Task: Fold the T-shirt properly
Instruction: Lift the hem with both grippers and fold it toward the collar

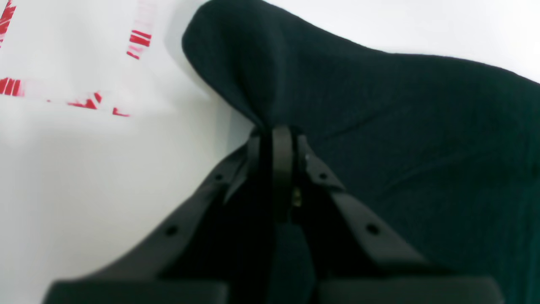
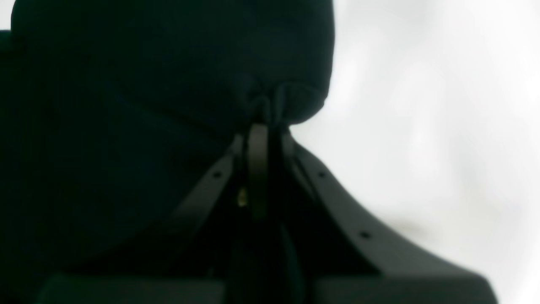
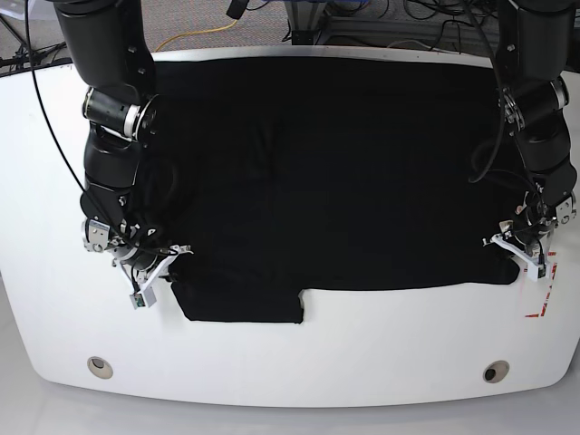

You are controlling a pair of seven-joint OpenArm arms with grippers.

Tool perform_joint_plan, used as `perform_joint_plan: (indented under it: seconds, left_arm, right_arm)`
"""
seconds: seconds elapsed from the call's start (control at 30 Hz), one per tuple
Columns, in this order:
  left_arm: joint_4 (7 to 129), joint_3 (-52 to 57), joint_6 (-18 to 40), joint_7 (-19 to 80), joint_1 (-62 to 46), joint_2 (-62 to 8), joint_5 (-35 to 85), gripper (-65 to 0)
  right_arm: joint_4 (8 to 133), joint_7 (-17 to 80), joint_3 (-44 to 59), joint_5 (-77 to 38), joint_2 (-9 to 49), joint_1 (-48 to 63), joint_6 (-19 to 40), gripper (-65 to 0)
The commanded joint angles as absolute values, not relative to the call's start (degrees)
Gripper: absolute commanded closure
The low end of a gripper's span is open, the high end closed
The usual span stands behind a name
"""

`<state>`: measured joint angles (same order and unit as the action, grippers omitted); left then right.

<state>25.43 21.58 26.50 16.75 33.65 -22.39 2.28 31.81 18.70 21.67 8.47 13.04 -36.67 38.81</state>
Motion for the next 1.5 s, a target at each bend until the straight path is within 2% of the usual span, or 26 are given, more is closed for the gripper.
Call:
perform_joint_plan:
  seconds: [0.0, 0.3, 0.43, 0.6, 0.8, 0.93, 1.17, 1.47]
  left_arm:
    - [30.2, 21.2, 26.2, 16.9, 34.8, -23.3, 2.0, 0.0]
    - [37.0, 21.3, 27.1, 20.3, 34.2, -23.3, 1.9, 0.0]
    - [43.7, 21.4, 29.7, 21.8, 30.3, -23.3, 1.9, 0.0]
    - [51.8, 21.6, 30.2, 21.9, 25.4, -23.3, 2.1, 0.0]
    - [61.8, 22.5, 30.4, 24.7, 19.1, -23.2, 2.8, 0.0]
    - [69.8, 26.0, 32.5, 28.3, 14.0, -23.1, 8.0, 0.0]
    - [82.1, 26.8, 32.5, 35.1, 6.4, -23.2, 14.1, 0.0]
    - [90.6, 32.7, 32.6, 43.5, -1.3, -23.2, 21.3, 0.0]
  right_arm:
    - [35.8, 19.2, 21.7, 7.4, 14.1, -39.1, 39.2, 0.0]
    - [45.5, 26.9, 21.7, 7.4, 14.2, -39.0, 40.0, 0.0]
    - [50.7, 31.6, 21.7, 7.3, 14.3, -38.0, 40.0, 0.0]
    - [58.8, 36.9, 21.7, 6.9, 14.2, -35.5, 40.0, 0.0]
    - [69.8, 43.7, 21.7, 6.8, 13.8, -30.2, 40.0, 0.0]
    - [78.9, 48.4, 22.0, 6.7, 13.7, -25.2, 40.0, 0.0]
    - [91.9, 55.7, 22.2, 6.7, 12.6, -17.5, 40.0, 0.0]
    - [104.8, 60.9, 22.3, 5.8, 12.4, -8.4, 40.0, 0.0]
